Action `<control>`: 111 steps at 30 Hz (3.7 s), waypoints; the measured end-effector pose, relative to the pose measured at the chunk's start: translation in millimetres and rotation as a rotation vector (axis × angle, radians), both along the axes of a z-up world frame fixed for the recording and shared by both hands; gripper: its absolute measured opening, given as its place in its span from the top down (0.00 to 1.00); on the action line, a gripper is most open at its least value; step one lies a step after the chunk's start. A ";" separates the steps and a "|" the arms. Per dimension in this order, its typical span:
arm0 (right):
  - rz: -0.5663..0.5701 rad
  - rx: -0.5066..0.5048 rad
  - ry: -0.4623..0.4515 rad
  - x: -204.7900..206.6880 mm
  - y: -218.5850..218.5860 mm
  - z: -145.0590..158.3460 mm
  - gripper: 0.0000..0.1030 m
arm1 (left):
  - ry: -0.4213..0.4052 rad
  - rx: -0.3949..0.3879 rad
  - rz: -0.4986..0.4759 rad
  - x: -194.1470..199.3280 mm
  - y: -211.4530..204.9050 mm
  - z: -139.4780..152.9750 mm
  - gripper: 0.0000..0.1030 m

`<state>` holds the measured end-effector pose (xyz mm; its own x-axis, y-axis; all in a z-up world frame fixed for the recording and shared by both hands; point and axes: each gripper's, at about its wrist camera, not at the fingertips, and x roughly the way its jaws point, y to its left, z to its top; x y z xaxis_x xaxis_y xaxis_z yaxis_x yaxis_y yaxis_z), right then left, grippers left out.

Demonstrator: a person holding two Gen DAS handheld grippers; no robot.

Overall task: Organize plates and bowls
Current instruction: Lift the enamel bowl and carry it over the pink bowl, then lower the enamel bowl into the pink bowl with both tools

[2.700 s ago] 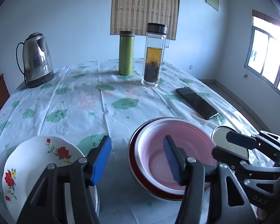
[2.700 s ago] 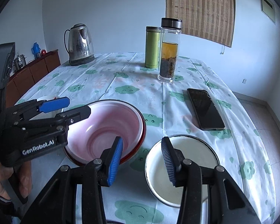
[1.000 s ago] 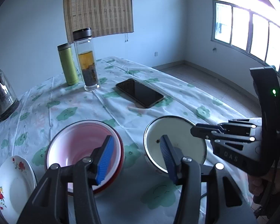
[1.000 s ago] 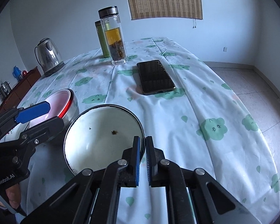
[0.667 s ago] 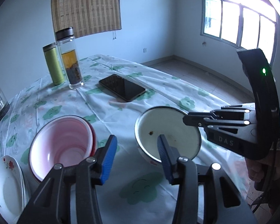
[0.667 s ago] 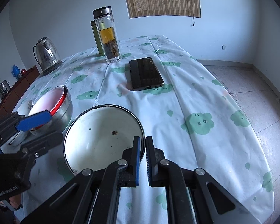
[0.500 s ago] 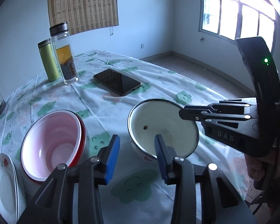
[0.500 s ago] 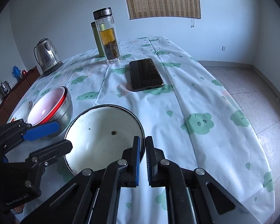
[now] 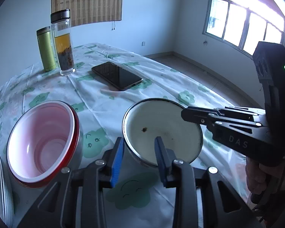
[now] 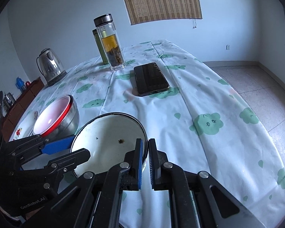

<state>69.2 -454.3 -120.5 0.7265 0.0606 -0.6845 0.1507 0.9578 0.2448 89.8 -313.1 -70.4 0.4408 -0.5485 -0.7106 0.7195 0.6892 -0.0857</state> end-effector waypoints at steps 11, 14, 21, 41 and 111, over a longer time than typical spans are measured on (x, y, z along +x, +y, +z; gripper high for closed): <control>0.002 -0.017 0.007 0.3 11.1 3.1 0.93 | -0.051 -0.031 0.021 -2.7 7.7 13.3 0.69; 0.002 -0.025 -0.001 -0.6 14.3 8.9 0.93 | -0.061 -0.041 0.028 -2.4 10.8 17.2 0.69; 0.015 -0.041 -0.049 -5.6 25.0 32.3 0.93 | -0.076 -0.089 0.061 -0.4 25.3 30.8 0.69; 0.138 -0.096 -0.145 22.6 75.5 91.9 0.92 | -0.128 -0.201 0.231 28.6 84.1 67.4 0.69; 0.229 -0.147 -0.009 93.0 130.3 56.1 0.91 | -0.044 -0.134 0.417 73.8 121.0 40.2 0.69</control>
<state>162.2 -324.0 -64.4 0.7115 0.1245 -0.6915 -0.0751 0.9920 0.1014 163.6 -192.1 -30.2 0.6723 -0.4034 -0.6207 0.3872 0.9063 -0.1696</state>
